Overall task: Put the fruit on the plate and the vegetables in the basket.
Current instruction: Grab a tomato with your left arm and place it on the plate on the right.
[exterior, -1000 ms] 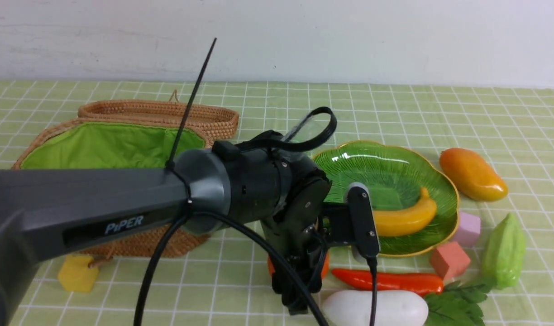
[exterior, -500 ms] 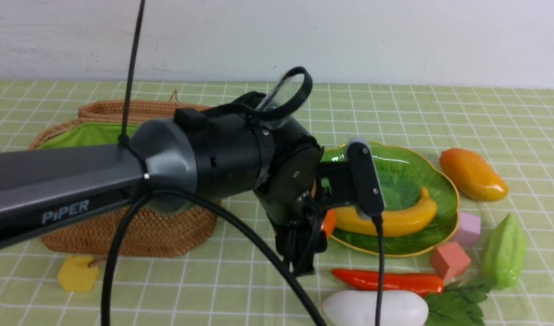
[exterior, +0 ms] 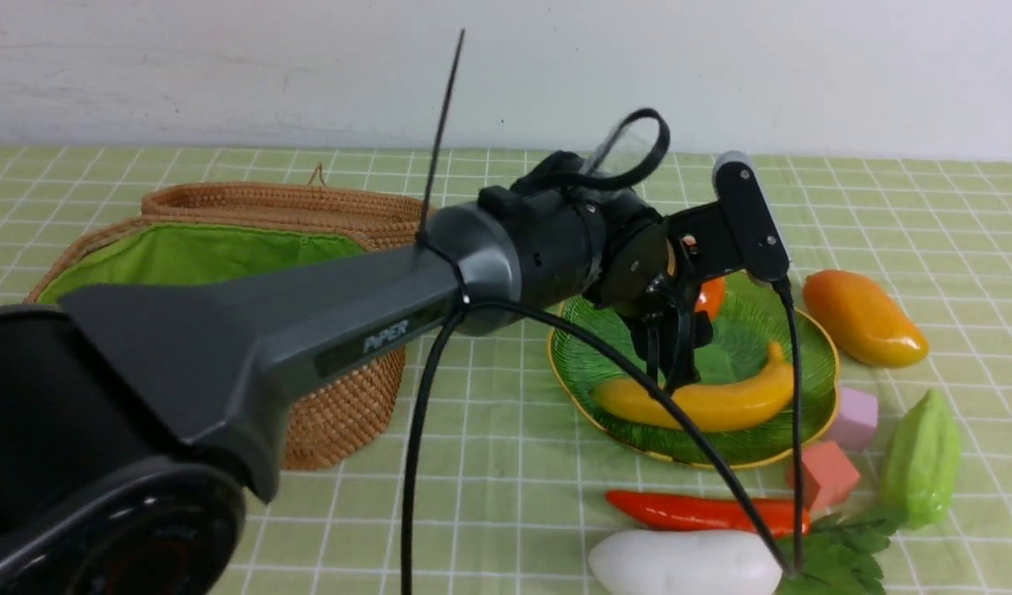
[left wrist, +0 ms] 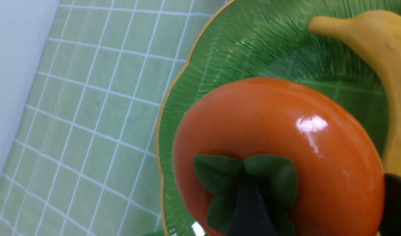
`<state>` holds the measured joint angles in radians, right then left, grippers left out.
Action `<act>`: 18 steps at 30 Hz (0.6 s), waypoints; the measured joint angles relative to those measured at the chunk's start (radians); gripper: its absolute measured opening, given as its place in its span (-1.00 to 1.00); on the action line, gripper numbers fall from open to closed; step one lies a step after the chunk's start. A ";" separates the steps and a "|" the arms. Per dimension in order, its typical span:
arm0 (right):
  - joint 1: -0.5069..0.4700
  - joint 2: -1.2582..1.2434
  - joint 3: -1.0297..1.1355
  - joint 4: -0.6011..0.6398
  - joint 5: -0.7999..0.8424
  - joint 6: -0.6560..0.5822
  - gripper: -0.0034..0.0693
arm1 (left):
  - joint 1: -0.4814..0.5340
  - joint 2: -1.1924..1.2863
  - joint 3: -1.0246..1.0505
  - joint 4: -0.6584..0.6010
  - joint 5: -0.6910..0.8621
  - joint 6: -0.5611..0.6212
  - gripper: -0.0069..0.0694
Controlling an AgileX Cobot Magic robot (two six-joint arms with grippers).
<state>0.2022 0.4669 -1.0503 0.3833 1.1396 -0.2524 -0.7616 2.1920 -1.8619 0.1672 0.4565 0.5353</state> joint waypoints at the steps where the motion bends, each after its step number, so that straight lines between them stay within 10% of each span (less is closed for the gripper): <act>1: 0.000 0.000 0.000 0.000 0.000 0.000 -0.56 | 0.000 0.000 -0.001 0.000 -0.002 0.000 0.37; 8: 0.000 0.000 0.000 0.000 0.026 0.000 -0.56 | 0.000 0.021 -0.005 -0.021 -0.010 0.000 0.38; 18: 0.000 0.000 0.000 0.000 0.029 0.000 -0.54 | 0.000 -0.026 -0.005 -0.060 0.111 -0.003 0.91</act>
<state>0.2022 0.4669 -1.0503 0.3833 1.1687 -0.2524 -0.7616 2.1659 -1.8664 0.1071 0.5673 0.5321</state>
